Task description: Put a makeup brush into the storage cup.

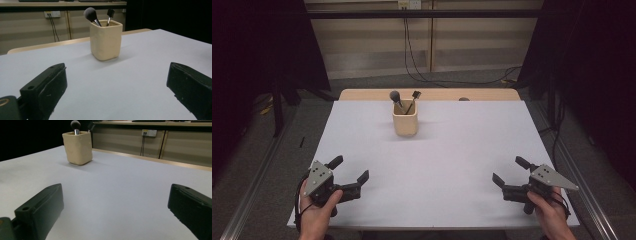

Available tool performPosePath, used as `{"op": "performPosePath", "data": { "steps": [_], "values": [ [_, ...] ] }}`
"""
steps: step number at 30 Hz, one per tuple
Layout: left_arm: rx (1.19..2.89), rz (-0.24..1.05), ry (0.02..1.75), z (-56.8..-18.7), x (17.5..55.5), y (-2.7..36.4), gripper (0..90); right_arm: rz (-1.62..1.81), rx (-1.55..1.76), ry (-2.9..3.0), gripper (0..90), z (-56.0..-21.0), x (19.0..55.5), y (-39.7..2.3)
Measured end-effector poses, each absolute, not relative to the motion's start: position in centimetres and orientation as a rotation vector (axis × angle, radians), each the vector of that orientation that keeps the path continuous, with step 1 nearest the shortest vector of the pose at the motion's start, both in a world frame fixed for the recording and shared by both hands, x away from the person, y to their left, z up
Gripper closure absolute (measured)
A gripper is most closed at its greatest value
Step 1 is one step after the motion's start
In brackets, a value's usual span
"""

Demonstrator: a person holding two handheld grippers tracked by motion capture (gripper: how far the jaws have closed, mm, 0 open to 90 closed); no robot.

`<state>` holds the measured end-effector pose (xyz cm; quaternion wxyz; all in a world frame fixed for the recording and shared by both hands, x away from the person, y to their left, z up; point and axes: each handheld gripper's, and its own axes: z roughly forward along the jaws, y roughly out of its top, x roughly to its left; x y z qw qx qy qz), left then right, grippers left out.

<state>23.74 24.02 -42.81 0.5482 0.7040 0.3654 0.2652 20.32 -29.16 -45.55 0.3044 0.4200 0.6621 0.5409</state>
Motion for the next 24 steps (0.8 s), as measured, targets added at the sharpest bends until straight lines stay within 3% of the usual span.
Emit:
{"op": "performPosePath", "data": {
  "steps": [24],
  "values": [
    [1.629,0.642,0.929,-43.6,23.2,25.2,2.6,1.424,1.113,1.752,0.0,-45.5,20.1,-29.3]
  ]
}}
